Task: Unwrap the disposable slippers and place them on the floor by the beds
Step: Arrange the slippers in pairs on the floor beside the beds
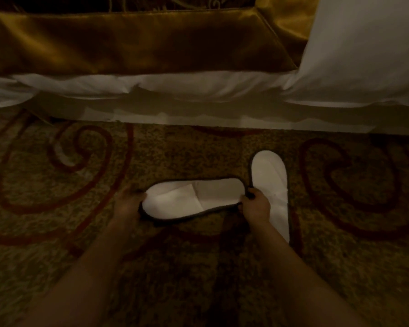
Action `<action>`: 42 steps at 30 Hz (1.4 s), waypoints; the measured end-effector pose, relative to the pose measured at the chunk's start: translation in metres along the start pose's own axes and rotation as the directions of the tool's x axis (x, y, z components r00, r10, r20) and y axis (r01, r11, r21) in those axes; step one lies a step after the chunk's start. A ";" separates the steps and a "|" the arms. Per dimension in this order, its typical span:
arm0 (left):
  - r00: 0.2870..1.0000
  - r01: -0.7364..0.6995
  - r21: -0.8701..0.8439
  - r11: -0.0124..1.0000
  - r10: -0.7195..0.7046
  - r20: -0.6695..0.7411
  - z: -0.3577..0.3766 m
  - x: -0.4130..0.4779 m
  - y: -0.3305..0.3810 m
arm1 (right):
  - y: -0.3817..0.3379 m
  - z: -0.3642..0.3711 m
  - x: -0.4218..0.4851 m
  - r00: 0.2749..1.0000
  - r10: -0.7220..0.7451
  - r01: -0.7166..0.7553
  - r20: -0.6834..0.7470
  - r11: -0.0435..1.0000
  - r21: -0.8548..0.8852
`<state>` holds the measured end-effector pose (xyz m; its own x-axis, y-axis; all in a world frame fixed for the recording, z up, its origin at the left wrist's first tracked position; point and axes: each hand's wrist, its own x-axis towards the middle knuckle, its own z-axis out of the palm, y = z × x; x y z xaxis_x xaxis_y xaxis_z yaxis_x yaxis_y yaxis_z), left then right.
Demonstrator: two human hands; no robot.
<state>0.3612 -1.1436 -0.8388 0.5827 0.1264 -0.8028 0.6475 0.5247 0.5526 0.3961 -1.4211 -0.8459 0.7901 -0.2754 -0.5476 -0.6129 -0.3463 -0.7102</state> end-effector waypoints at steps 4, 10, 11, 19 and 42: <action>0.962 -0.042 0.428 0.903 0.153 -0.228 -0.002 -0.004 -0.008 | -0.025 0.020 -0.004 0.997 -0.071 0.070 0.003 0.985 0.156; 0.971 0.062 0.561 0.825 0.081 -0.226 0.025 -0.011 -0.041 | -0.041 0.065 -0.024 0.984 -0.125 0.141 0.128 0.982 -0.124; 0.976 0.076 0.577 0.813 0.059 -0.212 0.031 -0.013 -0.048 | -0.038 0.069 -0.027 0.992 -0.112 0.120 0.049 0.968 -0.218; 0.984 -0.092 0.901 0.423 0.176 0.017 0.046 -0.020 -0.079 | -0.019 0.068 -0.028 0.963 -0.239 0.268 0.126 0.902 -0.337; 0.960 -0.276 0.814 0.511 0.184 0.210 0.122 -0.024 -0.029 | 0.038 -0.038 0.002 0.949 -0.154 -0.046 -0.276 0.798 -0.601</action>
<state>0.3881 -1.2644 -0.8086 0.7820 0.0417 -0.6219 0.5698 -0.4524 0.6860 0.3742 -1.4691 -0.8573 0.8421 -0.4556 -0.2885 -0.5288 -0.8026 -0.2760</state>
